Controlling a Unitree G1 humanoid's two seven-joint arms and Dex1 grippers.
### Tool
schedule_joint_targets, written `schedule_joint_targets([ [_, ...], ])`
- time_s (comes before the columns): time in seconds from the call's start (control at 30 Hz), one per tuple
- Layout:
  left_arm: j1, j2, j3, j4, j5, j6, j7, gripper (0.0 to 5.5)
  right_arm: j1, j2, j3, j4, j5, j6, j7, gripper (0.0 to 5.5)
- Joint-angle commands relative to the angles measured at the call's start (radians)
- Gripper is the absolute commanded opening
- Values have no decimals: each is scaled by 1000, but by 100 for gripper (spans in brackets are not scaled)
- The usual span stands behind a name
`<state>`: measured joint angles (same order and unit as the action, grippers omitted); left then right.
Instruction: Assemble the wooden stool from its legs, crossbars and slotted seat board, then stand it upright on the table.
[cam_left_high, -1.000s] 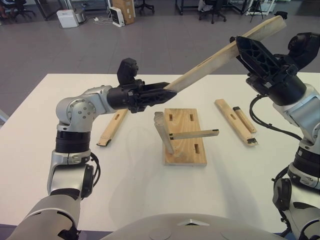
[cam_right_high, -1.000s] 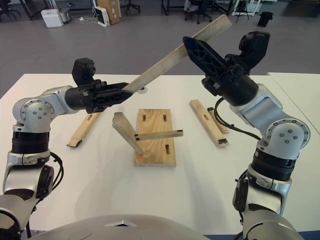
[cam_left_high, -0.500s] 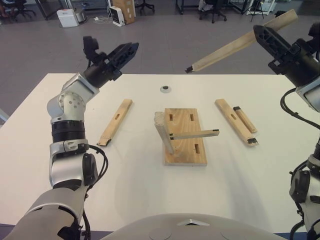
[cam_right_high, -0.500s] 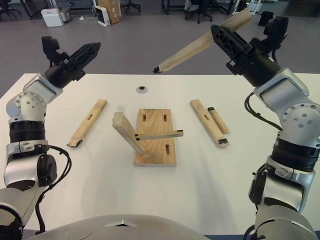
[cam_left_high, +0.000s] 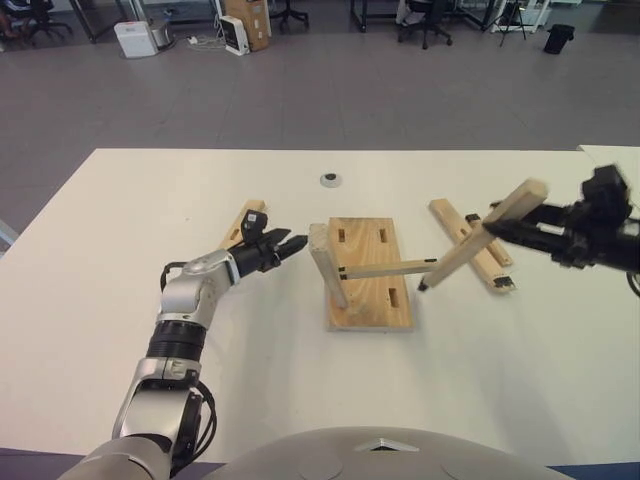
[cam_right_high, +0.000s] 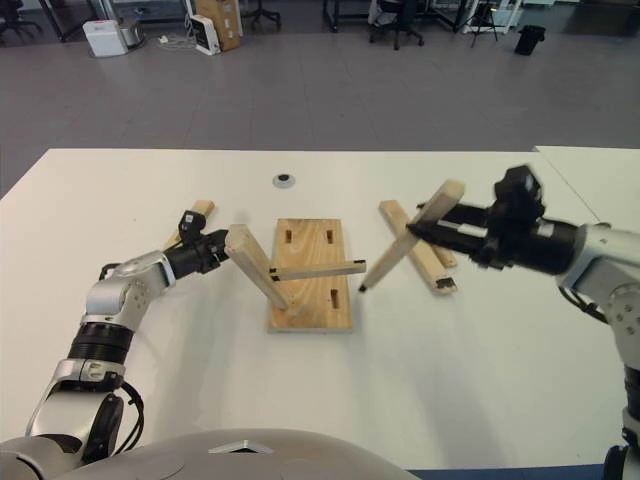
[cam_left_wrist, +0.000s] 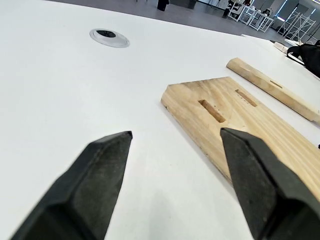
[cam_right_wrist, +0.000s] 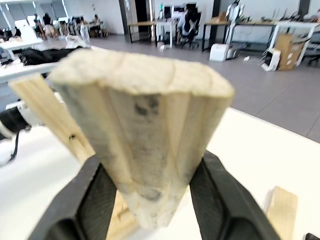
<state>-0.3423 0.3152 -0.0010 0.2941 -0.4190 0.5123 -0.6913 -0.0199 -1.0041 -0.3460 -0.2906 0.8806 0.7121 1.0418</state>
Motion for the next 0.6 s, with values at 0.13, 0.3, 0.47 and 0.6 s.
schedule_joint_targets([
  [0.13,27,-2,-3,-9,38,-15,17,325,29,47,63,-20,-32,-48,54,204],
  [0.3,31,-7,7,8,50,-27,17,325,-18,112,55,-53,59,-17,25,204],
  [0.47,30,-14,7,26,58,-39,12,325,-31,121,31,-44,65,-9,22,204],
  [0.6,33,-9,9,30,60,-39,5,325,-46,110,-24,-79,120,8,23,204],
])
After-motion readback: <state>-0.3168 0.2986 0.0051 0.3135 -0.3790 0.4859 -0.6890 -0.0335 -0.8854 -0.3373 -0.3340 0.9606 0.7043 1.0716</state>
